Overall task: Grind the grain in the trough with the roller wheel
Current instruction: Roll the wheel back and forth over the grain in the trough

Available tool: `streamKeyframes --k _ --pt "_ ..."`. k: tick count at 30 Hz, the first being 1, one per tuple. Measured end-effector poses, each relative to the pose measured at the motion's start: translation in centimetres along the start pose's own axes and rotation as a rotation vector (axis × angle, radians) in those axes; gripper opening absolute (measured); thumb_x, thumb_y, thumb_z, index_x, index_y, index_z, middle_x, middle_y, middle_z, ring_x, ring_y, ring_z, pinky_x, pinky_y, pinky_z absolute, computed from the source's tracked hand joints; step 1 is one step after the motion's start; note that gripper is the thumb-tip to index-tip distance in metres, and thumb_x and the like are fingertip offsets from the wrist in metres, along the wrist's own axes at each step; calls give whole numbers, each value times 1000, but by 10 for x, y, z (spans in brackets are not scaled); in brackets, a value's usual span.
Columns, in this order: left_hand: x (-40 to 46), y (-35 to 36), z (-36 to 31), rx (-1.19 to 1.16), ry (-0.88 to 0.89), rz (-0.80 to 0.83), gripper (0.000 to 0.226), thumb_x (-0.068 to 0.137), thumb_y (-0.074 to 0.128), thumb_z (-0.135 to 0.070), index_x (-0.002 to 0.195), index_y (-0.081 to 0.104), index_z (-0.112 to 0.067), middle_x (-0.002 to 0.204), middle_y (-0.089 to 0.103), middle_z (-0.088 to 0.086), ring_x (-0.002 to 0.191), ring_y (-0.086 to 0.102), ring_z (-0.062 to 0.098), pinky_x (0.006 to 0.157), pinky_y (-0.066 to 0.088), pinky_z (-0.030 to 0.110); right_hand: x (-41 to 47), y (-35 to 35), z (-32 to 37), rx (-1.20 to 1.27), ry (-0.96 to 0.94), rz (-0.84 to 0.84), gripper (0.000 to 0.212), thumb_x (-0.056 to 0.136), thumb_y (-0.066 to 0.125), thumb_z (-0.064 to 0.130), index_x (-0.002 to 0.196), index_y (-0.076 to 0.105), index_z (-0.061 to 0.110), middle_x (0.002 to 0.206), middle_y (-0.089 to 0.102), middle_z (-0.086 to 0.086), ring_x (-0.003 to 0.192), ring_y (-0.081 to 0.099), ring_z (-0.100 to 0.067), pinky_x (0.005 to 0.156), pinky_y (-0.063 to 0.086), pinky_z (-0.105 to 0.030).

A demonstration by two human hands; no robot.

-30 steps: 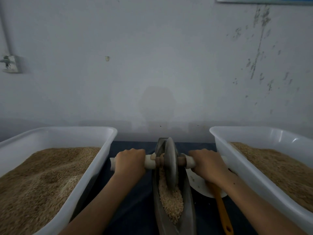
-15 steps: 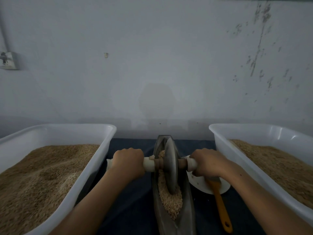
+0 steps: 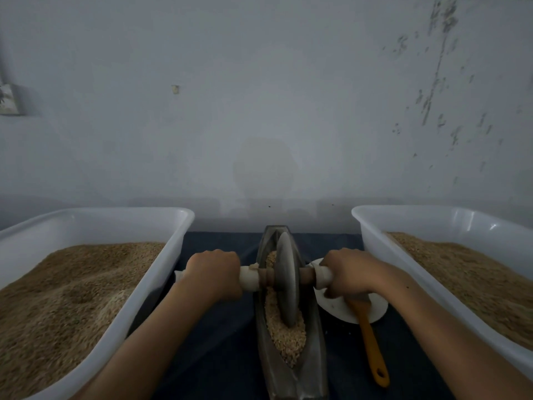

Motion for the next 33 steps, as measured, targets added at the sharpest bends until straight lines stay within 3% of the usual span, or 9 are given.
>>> streamKeyframes --k 5,10,12,15,18,21,23,29,33 --pt "0 -2 0 24 -12 -45 29 84 62 -33 108 56 -17 90 55 -3 79 51 14 72 42 27 3 2 -3 19 2 -25 16 80 70 31 88 57 27 83 61 8 78 59 -11 63 44 -24" --pt "2 -9 -1 17 -48 -229 20 89 56 -28 108 54 -21 104 62 -1 95 60 18 73 39 28 4 -6 0 -3 10 -348 3 86 57 28 85 59 26 84 64 5 78 61 -16 72 51 -33" --pt "2 -8 0 -11 -43 -243 21 88 57 -31 108 54 -22 104 62 -1 95 60 18 75 40 29 2 -8 2 -4 -2 -401 4 88 55 28 85 57 26 85 64 4 79 61 -17 75 52 -36" --pt "3 -3 2 -40 -27 -195 24 87 59 -34 107 56 -21 101 62 -1 91 59 16 76 42 28 -1 -11 5 -50 -18 -384 5 89 55 27 85 56 25 87 64 3 79 60 -17 70 48 -32" --pt "4 2 4 -49 -18 -88 26 85 61 -32 106 58 -17 95 61 -1 81 55 14 72 42 26 -1 -11 8 -88 -40 -246 6 86 60 27 83 54 28 84 61 5 77 57 -15 60 38 -27" --pt "4 5 4 -61 9 24 31 82 64 -33 107 56 -16 83 51 -4 76 50 13 70 41 27 -2 -7 6 -67 -26 -58 19 81 68 30 100 63 25 88 63 3 81 60 -15 67 47 -28" --pt "4 5 4 -65 17 47 32 81 64 -33 107 56 -16 79 48 -6 76 51 13 70 41 27 -2 -5 4 -63 -18 -26 26 80 70 31 104 64 23 93 65 1 84 62 -16 71 48 -29" --pt "3 -4 2 -19 -19 -132 24 85 60 -32 105 57 -18 91 59 -1 82 55 16 69 39 28 1 -8 3 -65 -32 -236 8 85 60 29 78 56 29 80 62 6 73 59 -14 54 36 -25" --pt "2 -11 -2 15 -46 -274 22 88 57 -31 107 54 -21 103 62 0 95 60 20 71 37 29 2 -7 -1 11 2 -371 7 88 56 30 83 59 28 84 64 6 79 61 -15 67 46 -30"
Point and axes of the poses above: each hand's wrist, its own x-axis towards the middle knuckle, its own y-axis out of the palm, z = x × y, the point moved 7 cm from there along x, towards the middle knuckle
